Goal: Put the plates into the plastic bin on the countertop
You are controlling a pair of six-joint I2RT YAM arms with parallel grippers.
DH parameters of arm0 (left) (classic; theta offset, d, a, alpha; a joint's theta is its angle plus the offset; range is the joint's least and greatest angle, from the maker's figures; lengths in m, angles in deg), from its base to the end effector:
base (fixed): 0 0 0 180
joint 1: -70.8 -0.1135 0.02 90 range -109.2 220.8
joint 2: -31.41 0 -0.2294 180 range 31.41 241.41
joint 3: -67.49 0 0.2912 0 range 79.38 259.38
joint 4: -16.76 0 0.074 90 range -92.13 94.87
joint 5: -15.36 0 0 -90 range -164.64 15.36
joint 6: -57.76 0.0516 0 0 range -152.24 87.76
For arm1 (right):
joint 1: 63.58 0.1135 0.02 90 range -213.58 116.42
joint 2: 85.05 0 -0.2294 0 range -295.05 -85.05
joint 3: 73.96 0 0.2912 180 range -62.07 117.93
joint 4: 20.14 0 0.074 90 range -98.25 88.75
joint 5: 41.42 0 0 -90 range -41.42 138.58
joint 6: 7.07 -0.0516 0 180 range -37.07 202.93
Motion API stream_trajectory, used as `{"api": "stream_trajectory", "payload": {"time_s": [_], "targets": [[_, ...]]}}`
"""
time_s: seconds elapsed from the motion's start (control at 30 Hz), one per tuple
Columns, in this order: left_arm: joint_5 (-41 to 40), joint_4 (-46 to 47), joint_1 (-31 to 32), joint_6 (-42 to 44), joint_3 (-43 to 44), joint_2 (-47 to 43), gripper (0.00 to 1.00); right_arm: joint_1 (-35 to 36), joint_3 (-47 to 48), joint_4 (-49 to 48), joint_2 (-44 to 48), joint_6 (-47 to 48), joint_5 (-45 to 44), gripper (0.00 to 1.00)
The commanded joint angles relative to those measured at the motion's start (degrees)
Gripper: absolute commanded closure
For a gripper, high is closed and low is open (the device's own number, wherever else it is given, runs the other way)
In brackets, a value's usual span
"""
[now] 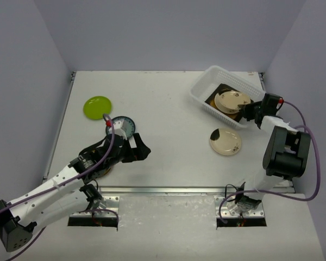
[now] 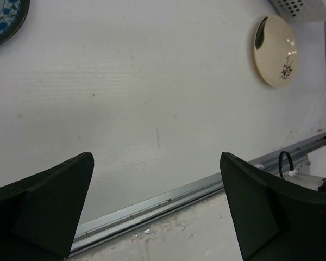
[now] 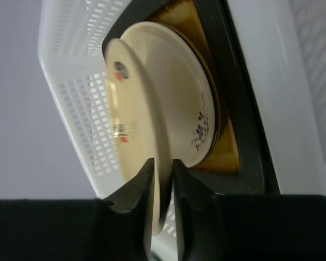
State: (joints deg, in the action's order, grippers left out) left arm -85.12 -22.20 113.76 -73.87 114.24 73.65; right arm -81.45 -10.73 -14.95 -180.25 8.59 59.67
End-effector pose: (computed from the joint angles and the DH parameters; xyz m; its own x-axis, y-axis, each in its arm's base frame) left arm 0.1845 -0.1590 0.2200 -0.6817 -0.2578 -0.6847 0.1438 0.8704 -0.4709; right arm 0.3715 -0.1094 0.1125 -0.0057 0.9946 -0.1032 0.5955 0.0863 0.7987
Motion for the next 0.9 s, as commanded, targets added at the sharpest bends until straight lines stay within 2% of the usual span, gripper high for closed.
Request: {"api": "stream_trajectory", "payload": {"time_s": [0.0, 0.17, 0.2, 0.27, 0.33, 0.43, 0.6, 0.7, 0.87], "targets": [[2.17, 3.75, 0.19, -0.27, -2.59, -0.85, 0.00, 0.28, 6.45, -7.11, -3.27, 1.55, 2.27, 0.62], [3.86, 6.97, 0.19, -0.64, -3.83, 2.09, 0.00, 0.53, 8.42, -1.84, -2.29, 4.77, 6.84, 0.17], [4.13, 7.55, 0.19, -0.66, -3.76, 2.90, 0.00, 0.75, 7.64, -1.18, -1.38, 5.66, 6.49, 0.14], [5.16, 10.12, 0.19, -0.81, -3.40, 5.35, 0.00, 1.50, 5.18, 2.57, 4.05, 8.46, 3.86, 0.01], [6.54, 14.08, 0.23, -1.38, -3.21, 8.66, 0.00, 2.31, 4.00, 6.66, 9.10, 11.32, 0.34, 0.01], [7.89, 18.88, 0.34, -2.68, -2.63, 14.24, 0.00, 2.31, 4.93, 14.37, 11.95, 15.54, 0.19, 0.01], [11.96, 31.19, 1.56, -5.41, 0.93, 25.82, 0.00, 2.62, 3.59, 18.43, 16.21, 21.59, 5.20, 0.01], [12.64, 36.41, 3.82, -6.05, 4.29, 34.57, 0.00, 4.31, 1.84, 21.58, 22.58, 25.68, 8.43, 0.01], [17.51, 41.52, 5.51, -6.26, 20.76, 56.48, 0.00, 6.64, -8.92, 23.82, 41.68, 35.69, 10.09, 0.01]]}}
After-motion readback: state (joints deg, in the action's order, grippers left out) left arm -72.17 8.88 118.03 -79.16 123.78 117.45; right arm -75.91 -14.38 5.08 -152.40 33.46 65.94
